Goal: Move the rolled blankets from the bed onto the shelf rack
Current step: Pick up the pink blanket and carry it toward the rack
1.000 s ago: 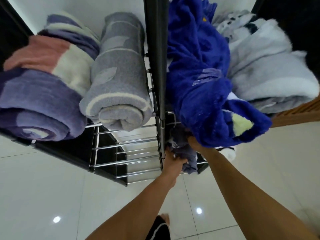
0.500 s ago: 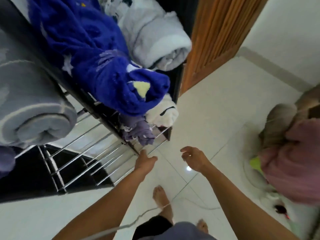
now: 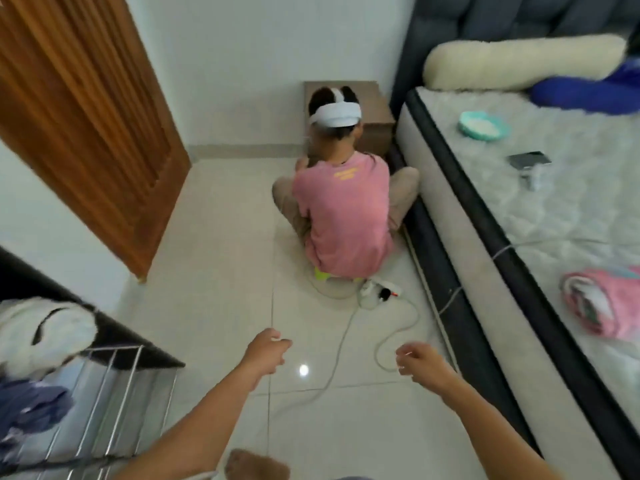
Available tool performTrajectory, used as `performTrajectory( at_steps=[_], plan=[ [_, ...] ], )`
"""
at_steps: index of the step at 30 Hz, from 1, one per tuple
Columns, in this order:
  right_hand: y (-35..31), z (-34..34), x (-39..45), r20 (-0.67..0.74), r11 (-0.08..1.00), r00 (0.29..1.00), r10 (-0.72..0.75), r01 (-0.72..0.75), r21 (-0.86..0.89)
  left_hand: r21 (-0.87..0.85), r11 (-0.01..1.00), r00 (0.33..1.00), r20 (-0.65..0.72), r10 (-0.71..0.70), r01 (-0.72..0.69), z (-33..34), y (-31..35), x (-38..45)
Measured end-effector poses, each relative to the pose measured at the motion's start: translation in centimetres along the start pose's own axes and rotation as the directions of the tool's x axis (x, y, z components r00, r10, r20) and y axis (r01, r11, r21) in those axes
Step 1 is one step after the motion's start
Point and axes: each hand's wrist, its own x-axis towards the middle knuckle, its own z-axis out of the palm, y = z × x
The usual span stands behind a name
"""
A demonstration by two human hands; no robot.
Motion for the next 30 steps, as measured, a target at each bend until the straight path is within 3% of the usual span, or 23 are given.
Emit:
performTrajectory(
  at_steps=[6, 12, 17, 21, 27, 30],
  plan=[
    [14.8, -12.5, -10.0, -0.300, 0.906, 0.919, 0.257, -0.120, 0.407, 0.235, 0.945, 0.948, 0.276, 0.161, -0.228, 18.5, 9.1, -3.3],
    [20.9, -19.9, -14.5, -0.447, 0.739, 0.807, 0.386, 0.020, 0.673, 0.362, 0.828, 0.821, 0.539, 0.189, -0.428, 33.4, 15.8, -7.2],
    [23.5, -25.2, -13.4, -0.481, 0.648, 0.750, 0.454, 0.093, 0.756, 0.323, 0.848, 0.767, 0.626, 0.142, -0.421, 42.7, 21.0, -7.0],
    [24.8, -30.7, -10.6, -0.467, 0.569, 0.712, 0.524, 0.115, 0.814, 0.230, 0.934, 0.762, 0.644, 0.064, -0.273, 48.9, 25.3, -5.2],
    [23.7, -42.4, -5.6, -0.540, 0.534, 0.648, 0.537, 0.235, 0.812, 0.205, 0.966, 0.861, 0.508, 0.032, -0.156, 55.4, 32.3, -2.5],
    [23.6, -46.4, -3.1, -0.549, 0.543, 0.648, 0.528, 0.240, 0.805, 0.151, 0.987, 0.907, 0.421, -0.008, -0.061, 57.6, 35.7, -1.3]
  ],
)
